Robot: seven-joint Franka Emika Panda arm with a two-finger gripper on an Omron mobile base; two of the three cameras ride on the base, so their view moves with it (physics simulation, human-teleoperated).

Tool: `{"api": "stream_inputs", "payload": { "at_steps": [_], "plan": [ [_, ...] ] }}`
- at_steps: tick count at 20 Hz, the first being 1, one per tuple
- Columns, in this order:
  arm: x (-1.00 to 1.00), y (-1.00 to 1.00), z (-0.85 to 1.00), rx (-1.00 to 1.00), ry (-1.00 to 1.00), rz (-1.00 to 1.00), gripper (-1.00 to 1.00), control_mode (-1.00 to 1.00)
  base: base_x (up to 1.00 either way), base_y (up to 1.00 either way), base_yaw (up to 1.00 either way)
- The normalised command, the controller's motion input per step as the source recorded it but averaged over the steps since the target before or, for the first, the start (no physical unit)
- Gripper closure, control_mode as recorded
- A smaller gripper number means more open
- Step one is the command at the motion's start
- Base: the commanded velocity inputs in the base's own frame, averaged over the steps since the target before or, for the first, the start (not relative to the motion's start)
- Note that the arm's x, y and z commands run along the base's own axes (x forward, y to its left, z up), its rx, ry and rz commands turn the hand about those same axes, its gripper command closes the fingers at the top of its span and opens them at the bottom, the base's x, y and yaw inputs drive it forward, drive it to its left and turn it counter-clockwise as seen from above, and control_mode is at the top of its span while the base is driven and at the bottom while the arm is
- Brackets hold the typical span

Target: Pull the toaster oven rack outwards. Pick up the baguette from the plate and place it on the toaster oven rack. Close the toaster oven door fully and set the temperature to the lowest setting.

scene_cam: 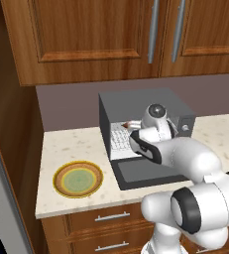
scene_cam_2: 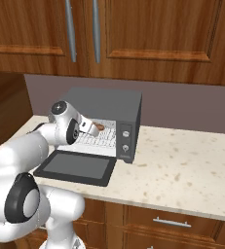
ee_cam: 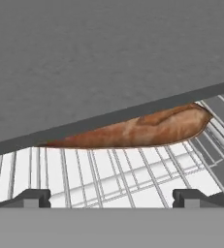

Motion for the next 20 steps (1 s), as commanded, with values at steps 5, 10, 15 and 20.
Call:
{"api": "stream_inputs", "payload": {
  "at_steps": [5,10,15,20],
  "plan": [
    [-0.29,0.0,0.11,0.0,0.0,-0.01,-1.0,-1.0,0.0,0.0,0.0],
    [-0.74,-0.01,0.02,0.0,0.0,-0.02,-1.0,-1.0,0.0,0.0,0.0],
    [-0.94,-0.27,0.0,0.0,0.01,0.0,-1.0,-1.0,0.0,0.0,0.0],
    [-0.68,-0.59,0.0,0.0,0.13,0.01,-1.0,-1.0,0.0,0.0,0.0]
  ]
}}
